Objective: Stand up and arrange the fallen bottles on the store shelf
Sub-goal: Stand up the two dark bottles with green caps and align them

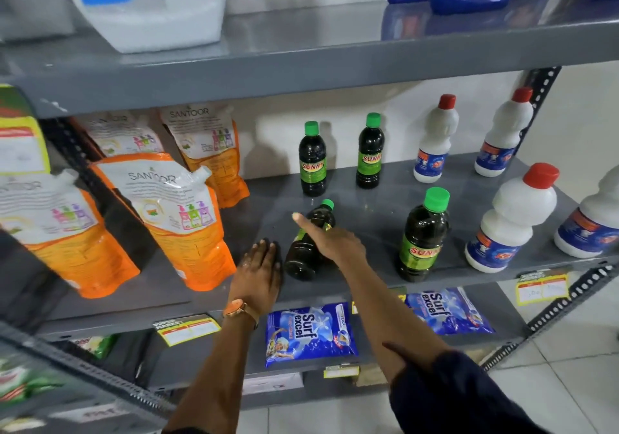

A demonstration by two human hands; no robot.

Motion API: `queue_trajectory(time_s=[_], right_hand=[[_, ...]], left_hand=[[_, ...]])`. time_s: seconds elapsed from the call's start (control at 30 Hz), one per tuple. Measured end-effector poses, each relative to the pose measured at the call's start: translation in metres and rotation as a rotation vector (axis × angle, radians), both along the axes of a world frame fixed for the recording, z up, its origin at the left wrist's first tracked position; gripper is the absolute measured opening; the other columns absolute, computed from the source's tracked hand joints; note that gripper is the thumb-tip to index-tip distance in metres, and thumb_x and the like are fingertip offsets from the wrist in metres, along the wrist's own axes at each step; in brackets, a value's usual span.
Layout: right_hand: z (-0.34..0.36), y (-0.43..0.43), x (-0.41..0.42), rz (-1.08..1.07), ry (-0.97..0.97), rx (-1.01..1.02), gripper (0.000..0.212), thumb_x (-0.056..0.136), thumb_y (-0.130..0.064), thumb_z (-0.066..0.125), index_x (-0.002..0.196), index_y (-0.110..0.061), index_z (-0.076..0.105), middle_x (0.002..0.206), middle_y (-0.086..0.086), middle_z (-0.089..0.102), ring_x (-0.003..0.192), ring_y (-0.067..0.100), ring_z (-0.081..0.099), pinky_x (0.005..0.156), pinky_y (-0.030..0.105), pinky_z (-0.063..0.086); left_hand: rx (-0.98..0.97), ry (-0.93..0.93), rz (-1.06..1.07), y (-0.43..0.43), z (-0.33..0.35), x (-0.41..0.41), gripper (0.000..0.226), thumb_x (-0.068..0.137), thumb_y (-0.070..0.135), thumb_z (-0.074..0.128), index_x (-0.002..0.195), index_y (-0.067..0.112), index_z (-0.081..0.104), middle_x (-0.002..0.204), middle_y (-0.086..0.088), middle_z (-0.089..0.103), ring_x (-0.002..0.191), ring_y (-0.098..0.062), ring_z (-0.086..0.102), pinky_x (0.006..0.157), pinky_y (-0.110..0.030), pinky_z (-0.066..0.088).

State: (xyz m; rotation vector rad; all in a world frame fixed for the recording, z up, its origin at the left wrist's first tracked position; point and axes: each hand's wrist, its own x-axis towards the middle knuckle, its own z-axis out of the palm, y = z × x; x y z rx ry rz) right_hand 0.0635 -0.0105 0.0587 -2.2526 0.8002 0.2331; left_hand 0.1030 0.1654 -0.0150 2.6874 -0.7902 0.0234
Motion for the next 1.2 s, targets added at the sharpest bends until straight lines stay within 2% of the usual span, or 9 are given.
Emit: queue_trajectory(time_s=[0.13,0.27,0.37,0.47,0.6,0.7,0.87,1.07,1.2], right_hand=[[-0.013,0.007,0.017,-0.060,-0.077,0.080,0.098,0.046,-0.087,0.056,0.114,-0.016,0.060,0.102,0.006,0.068,0.093,0.024,0.065,0.082,0.038,0.055],[-0.034,0.002,0.000,-0.178,-0.343,0.127,0.068,0.061,-0.074,0.063,0.100,-0.019,0.068,0.093,0.003,0.071,0.088,0.021,0.067,0.077,0.029,0.050],[-0.041,-0.005,-0.011,-0.256,-0.638,0.153,0.050,0.068,-0.053,0.075,0.099,-0.015,0.063,0.091,0.004,0.070,0.086,0.021,0.068,0.076,0.031,0.053],[-0.040,-0.012,-0.007,-0.241,-0.751,0.160,0.063,0.065,-0.045,0.081,0.110,-0.020,0.045,0.098,0.002,0.062,0.090,0.020,0.062,0.076,0.033,0.054],[-0.045,-0.011,-0.002,-0.206,-0.725,0.204,0.080,0.065,-0.040,0.082,0.127,-0.023,0.035,0.112,-0.002,0.049,0.108,0.017,0.045,0.092,0.034,0.044],[-0.048,-0.008,-0.002,-0.227,-0.752,0.280,0.092,0.064,-0.038,0.084,0.135,-0.027,0.026,0.127,0.003,0.049,0.118,0.021,0.047,0.097,0.033,0.041],[-0.056,-0.016,-0.017,-0.090,-0.725,0.306,0.105,0.075,-0.004,0.074,0.150,-0.026,0.005,0.131,-0.008,0.045,0.119,0.005,0.040,0.100,0.022,0.031],[-0.063,-0.015,-0.010,-0.215,-0.710,0.173,0.087,0.060,-0.037,0.087,0.133,-0.019,0.043,0.130,0.003,0.047,0.124,0.020,0.046,0.101,0.033,0.042],[-0.066,-0.018,-0.011,-0.137,-0.683,0.178,0.087,0.058,-0.040,0.087,0.131,-0.021,0.044,0.134,0.002,0.047,0.123,0.018,0.047,0.102,0.035,0.043]], left_hand=[[-0.017,-0.010,0.010,0.000,-0.001,0.000,0.061,0.090,0.039,0.017,0.137,0.006,0.036,0.144,-0.021,0.037,0.134,-0.035,0.030,0.110,-0.044,0.021],[0.012,-0.046,0.007,-0.002,-0.004,0.002,0.067,0.087,0.041,0.006,0.142,0.008,0.024,0.151,-0.017,0.023,0.140,-0.030,0.015,0.114,-0.040,0.013],[0.041,-0.055,0.000,-0.005,-0.006,0.003,0.073,0.084,0.051,0.001,0.144,0.011,0.012,0.153,-0.006,0.002,0.142,-0.021,-0.002,0.114,-0.035,-0.001],[0.109,-0.060,0.001,-0.004,-0.010,0.005,0.081,0.080,0.063,-0.005,0.145,0.015,0.002,0.147,0.002,-0.012,0.140,-0.015,-0.011,0.113,-0.034,-0.008],[0.145,-0.047,0.001,-0.004,-0.012,0.006,0.079,0.079,0.062,-0.007,0.144,0.017,-0.006,0.147,0.002,-0.015,0.139,-0.015,-0.015,0.114,-0.035,-0.010],[0.141,-0.049,-0.002,-0.003,-0.011,0.006,0.074,0.080,0.063,-0.006,0.140,0.020,-0.012,0.147,0.003,-0.016,0.139,-0.014,-0.016,0.113,-0.035,-0.010],[0.131,-0.062,-0.008,-0.003,-0.014,0.008,0.078,0.076,0.069,-0.013,0.138,0.021,-0.013,0.147,0.003,-0.013,0.138,-0.015,-0.015,0.113,-0.036,-0.009],[0.145,-0.063,0.011,-0.004,-0.014,0.008,0.076,0.079,0.063,-0.004,0.141,0.020,-0.010,0.147,0.003,-0.014,0.139,-0.015,-0.015,0.114,-0.036,-0.009],[0.150,-0.069,0.014,-0.004,-0.015,0.008,0.078,0.079,0.063,-0.004,0.144,0.018,-0.005,0.149,0.002,-0.011,0.139,-0.016,-0.013,0.114,-0.037,-0.008]])
